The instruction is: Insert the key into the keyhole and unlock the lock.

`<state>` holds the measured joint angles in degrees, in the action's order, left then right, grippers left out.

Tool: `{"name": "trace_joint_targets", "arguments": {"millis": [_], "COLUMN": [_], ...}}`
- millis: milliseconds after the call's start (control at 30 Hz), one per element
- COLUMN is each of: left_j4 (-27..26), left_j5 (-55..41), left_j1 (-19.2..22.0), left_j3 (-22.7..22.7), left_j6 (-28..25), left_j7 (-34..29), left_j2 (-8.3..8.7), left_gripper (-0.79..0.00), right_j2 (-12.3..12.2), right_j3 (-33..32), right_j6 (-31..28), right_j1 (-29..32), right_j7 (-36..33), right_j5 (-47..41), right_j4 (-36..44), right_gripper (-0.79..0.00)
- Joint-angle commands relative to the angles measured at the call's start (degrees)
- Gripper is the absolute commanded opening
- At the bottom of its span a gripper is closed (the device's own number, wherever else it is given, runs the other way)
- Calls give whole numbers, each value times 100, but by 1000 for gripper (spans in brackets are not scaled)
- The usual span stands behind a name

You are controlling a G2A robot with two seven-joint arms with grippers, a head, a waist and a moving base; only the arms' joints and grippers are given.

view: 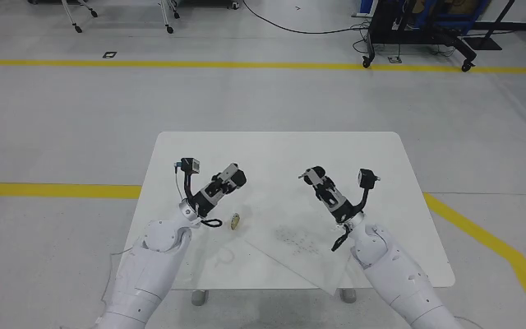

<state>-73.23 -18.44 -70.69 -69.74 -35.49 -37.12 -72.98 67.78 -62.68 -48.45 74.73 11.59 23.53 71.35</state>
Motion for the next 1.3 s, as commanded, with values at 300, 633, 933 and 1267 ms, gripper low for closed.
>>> {"name": "trace_joint_targets", "arguments": {"millis": [300, 633, 933, 1267], "left_j4": [17, -79, -101, -151], "left_j5": [791, 1245, 1503, 1840], "left_j1": [115, 110, 129, 134], "left_j3": [168, 365, 501, 599], "left_j6": [-719, -741, -704, -686], "left_j7": [-424, -346, -229, -130], "left_j2": [34, 43, 51, 75], "left_gripper": [0, -105, -416, -480], "right_j2": [81, 271, 349, 408], "right_j3": [310, 819, 893, 906], "right_j6": [-156, -90, -189, -155], "right_j1": [60, -222, -287, -295], "right_j7": [-367, -1004, -1274, -1490], "right_j5": [-591, -1472, -1772, -1890], "right_j4": [118, -81, -169, -226], "right_gripper": [-785, -785, -785, -785]}}
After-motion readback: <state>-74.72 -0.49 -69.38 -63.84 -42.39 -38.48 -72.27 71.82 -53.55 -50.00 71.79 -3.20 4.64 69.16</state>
